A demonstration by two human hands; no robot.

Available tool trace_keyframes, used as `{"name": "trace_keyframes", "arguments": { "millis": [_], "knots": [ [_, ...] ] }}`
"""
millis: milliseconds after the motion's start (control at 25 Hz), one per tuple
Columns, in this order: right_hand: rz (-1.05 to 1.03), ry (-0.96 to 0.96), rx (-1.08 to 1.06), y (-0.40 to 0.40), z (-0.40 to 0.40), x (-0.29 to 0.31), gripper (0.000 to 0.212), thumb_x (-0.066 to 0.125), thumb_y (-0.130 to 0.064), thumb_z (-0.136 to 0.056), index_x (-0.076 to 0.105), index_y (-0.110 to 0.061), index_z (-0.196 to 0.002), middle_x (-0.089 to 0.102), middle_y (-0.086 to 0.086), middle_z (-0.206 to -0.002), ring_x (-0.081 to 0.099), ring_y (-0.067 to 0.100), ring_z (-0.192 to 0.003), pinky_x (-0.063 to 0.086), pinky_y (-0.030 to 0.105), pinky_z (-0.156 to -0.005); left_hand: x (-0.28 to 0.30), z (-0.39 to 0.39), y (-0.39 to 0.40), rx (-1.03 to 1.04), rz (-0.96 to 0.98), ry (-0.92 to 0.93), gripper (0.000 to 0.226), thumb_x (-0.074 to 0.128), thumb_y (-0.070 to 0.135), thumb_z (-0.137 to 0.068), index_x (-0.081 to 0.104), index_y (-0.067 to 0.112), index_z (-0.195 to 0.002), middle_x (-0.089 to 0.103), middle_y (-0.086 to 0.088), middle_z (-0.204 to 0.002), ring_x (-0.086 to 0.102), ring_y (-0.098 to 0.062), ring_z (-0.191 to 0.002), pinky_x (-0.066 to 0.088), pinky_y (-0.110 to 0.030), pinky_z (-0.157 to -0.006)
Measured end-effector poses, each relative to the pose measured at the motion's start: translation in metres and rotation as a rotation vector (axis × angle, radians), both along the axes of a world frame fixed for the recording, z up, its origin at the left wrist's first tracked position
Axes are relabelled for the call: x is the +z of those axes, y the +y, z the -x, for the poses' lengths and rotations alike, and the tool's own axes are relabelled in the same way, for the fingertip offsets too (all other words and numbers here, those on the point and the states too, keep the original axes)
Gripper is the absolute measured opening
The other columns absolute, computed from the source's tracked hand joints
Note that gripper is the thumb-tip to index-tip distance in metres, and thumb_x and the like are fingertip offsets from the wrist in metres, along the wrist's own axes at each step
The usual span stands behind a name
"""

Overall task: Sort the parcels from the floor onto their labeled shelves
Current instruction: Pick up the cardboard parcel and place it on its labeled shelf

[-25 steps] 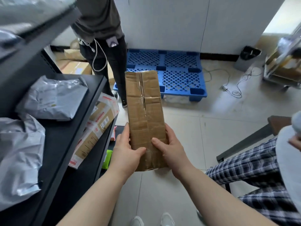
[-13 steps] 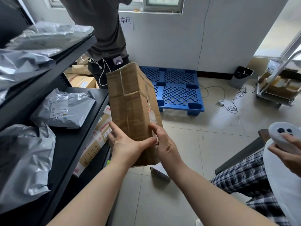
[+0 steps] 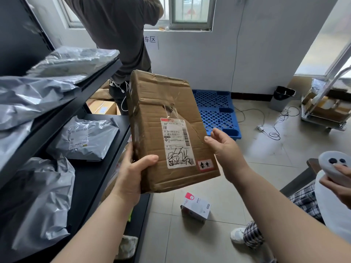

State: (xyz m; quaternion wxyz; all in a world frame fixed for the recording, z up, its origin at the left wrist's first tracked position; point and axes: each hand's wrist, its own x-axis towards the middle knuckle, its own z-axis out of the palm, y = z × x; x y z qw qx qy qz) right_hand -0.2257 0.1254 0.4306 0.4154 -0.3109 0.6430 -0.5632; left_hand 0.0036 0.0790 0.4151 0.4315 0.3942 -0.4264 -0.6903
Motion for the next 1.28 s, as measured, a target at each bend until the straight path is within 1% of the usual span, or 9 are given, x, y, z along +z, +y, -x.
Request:
{"name": "trace_keyframes", "arguments": {
  "millis": [120,240,400,600,760,880,1000,1120,1280],
  "knots": [
    [0.042,-0.094,0.058,-0.001,-0.002,0.006,0.046,0.060,-0.012,-0.096,0.053,-0.014,-0.141,0.066,0.010,-0.134,0.067,0.029,-0.116,0.059,0.043,-0.090,-0.001,-0.008,-0.004,-0.033,0.016,0.089,0.074,0.066,0.007,-0.073,0.048,0.024,-0.143,0.069,-0.015,-0.126,0.069,-0.038,-0.110,0.059,-0.049,-0.080],
    [0.081,-0.150,0.073,0.002,-0.007,0.010,0.041,0.055,-0.007,-0.098,0.057,-0.017,-0.138,0.073,0.010,-0.121,0.073,0.030,-0.105,0.063,0.042,-0.083,-0.003,-0.015,-0.009,-0.024,0.012,0.138,0.089,0.071,0.007,-0.068,0.041,0.026,-0.150,0.061,-0.014,-0.139,0.063,-0.039,-0.121,0.053,-0.058,-0.094],
    [0.132,-0.163,0.060,0.008,-0.013,0.014,0.040,0.053,-0.008,-0.099,0.056,-0.021,-0.137,0.073,0.003,-0.122,0.073,0.027,-0.105,0.062,0.045,-0.087,-0.001,-0.018,-0.013,-0.026,0.003,0.153,0.084,0.068,0.007,-0.073,0.040,0.023,-0.151,0.061,-0.019,-0.138,0.061,-0.043,-0.121,0.046,-0.064,-0.099],
    [0.168,-0.193,0.048,0.012,-0.025,0.012,0.037,0.050,-0.008,-0.100,0.060,-0.026,-0.131,0.074,-0.003,-0.117,0.074,0.024,-0.103,0.064,0.038,-0.080,0.003,-0.024,-0.015,-0.025,-0.003,0.097,0.069,0.065,0.012,-0.080,0.049,0.024,-0.146,0.067,-0.017,-0.130,0.068,-0.039,-0.112,0.056,-0.054,-0.089],
    [0.187,-0.201,0.024,0.015,-0.036,0.013,0.040,0.051,-0.007,-0.100,0.058,-0.023,-0.136,0.074,-0.004,-0.117,0.073,0.024,-0.105,0.063,0.042,-0.083,0.002,-0.032,-0.009,-0.033,-0.011,0.082,0.063,0.064,0.012,-0.080,0.054,0.022,-0.141,0.070,-0.017,-0.126,0.069,-0.039,-0.110,0.060,-0.049,-0.079],
    [0.202,-0.226,0.036,0.019,-0.044,0.011,0.036,0.051,-0.004,-0.099,0.062,-0.026,-0.126,0.076,-0.005,-0.112,0.073,0.026,-0.106,0.062,0.042,-0.085,0.003,-0.042,-0.001,-0.020,-0.019,0.085,0.060,0.062,0.010,-0.083,0.055,0.023,-0.141,0.070,-0.016,-0.125,0.069,-0.039,-0.110,0.061,-0.048,-0.078],
    [0.202,-0.255,0.080,0.026,-0.050,0.009,0.035,0.051,-0.002,-0.098,0.065,-0.031,-0.114,0.078,-0.005,-0.107,0.073,0.027,-0.105,0.063,0.041,-0.082,0.007,-0.050,0.017,0.015,-0.017,0.102,0.054,0.057,0.003,-0.090,0.055,0.021,-0.140,0.070,-0.019,-0.125,0.069,-0.040,-0.110,0.060,-0.049,-0.080],
    [0.205,-0.269,0.157,0.038,-0.052,0.011,0.035,0.053,-0.002,-0.098,0.065,-0.028,-0.117,0.077,0.000,-0.112,0.073,0.029,-0.104,0.064,0.040,-0.079,0.015,-0.057,0.047,0.086,-0.013,0.084,0.050,0.055,0.001,-0.093,0.058,0.022,-0.138,0.071,-0.018,-0.123,0.070,-0.038,-0.107,0.060,-0.050,-0.081],
    [0.200,-0.294,0.296,0.059,-0.051,0.014,0.036,0.053,0.000,-0.097,0.067,-0.026,-0.118,0.077,0.003,-0.113,0.072,0.032,-0.106,0.064,0.043,-0.081,0.024,-0.059,0.103,0.235,0.022,0.054,0.051,0.056,0.003,-0.092,0.057,0.023,-0.139,0.074,-0.013,-0.120,0.074,-0.031,-0.102,0.062,-0.037,-0.069]
  ]
}}
